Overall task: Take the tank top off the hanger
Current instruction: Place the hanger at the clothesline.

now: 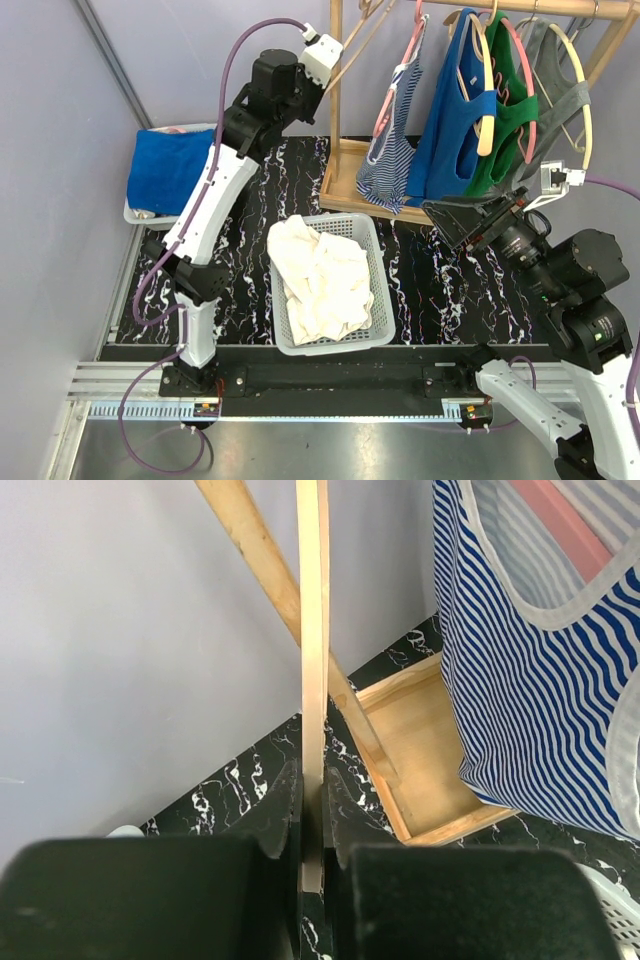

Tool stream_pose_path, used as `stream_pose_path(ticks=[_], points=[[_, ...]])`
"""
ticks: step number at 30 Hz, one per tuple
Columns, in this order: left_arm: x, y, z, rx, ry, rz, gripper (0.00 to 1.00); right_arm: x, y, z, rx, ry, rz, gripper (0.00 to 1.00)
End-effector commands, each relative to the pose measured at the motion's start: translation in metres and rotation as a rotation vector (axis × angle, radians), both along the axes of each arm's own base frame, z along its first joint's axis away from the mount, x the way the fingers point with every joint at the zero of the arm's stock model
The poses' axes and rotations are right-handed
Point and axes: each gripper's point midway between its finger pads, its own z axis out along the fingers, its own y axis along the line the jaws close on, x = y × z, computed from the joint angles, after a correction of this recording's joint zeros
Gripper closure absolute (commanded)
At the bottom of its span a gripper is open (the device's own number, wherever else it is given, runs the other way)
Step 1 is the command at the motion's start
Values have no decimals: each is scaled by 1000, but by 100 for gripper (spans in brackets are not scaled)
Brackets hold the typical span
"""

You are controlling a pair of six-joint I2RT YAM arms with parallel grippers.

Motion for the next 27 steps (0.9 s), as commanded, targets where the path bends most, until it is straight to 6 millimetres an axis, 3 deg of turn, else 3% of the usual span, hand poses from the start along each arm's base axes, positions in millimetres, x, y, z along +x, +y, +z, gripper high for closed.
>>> stream_pose_path(ticks=[1,6,14,18,27], points=[[5,-8,18,-48,-52,-33,100,-5,-4,13,34,-46,-9,16],[-2,-20,0,-6,-6,-81,100,-7,-6,12,36,-43,-13,16],[-14,-31,-4,13,10,-156,100,-9,-5,10,40,-40,-6,18],[-17,-34,8,17,-28,-181,100,-9,-5,11,43,-39,-3,18],[-1,-37,-3,5,-19,-151,100,-23,-12,16,64,-52,-3,19]])
